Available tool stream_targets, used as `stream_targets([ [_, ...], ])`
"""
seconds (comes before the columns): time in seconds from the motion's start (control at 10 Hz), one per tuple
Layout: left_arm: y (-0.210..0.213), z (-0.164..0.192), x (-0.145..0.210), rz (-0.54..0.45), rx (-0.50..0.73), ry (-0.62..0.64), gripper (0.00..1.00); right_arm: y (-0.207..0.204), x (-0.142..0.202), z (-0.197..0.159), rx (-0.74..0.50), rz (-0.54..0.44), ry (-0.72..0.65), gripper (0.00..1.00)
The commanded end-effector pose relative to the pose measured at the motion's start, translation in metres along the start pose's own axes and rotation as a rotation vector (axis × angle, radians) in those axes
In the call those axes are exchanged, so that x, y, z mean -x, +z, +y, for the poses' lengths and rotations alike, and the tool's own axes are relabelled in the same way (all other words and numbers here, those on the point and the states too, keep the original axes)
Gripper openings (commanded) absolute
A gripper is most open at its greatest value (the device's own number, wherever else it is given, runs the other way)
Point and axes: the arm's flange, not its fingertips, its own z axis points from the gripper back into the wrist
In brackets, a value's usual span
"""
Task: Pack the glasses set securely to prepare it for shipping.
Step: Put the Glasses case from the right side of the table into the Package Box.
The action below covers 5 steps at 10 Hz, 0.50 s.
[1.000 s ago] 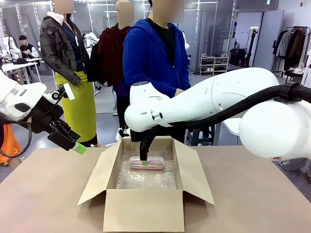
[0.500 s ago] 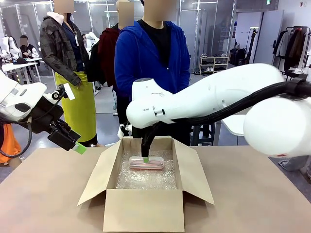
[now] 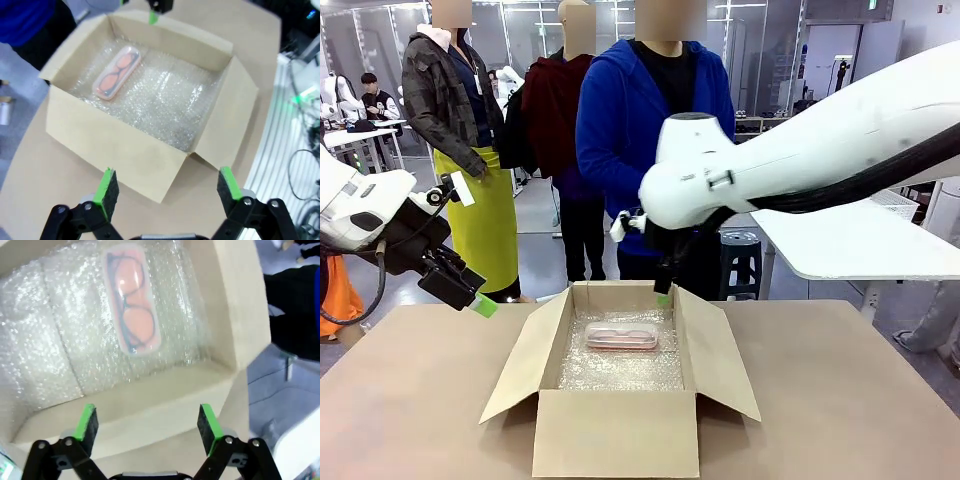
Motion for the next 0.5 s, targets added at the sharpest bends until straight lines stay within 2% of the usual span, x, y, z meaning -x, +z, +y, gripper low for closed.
stream_targets([
  [0.0, 0.001, 0.002, 0.001, -0.019, 0.017, -0.015, 1.0, 0.014, 0.061, 0.04, 0.063, -0.096, -0.136, 1.0],
  [0.4, 0.001, 0.002, 0.001, -0.019, 0.017, -0.015, 1.0, 0.045, 0.15, 0.066, 0.111, -0.226, -0.362, 1.0],
])
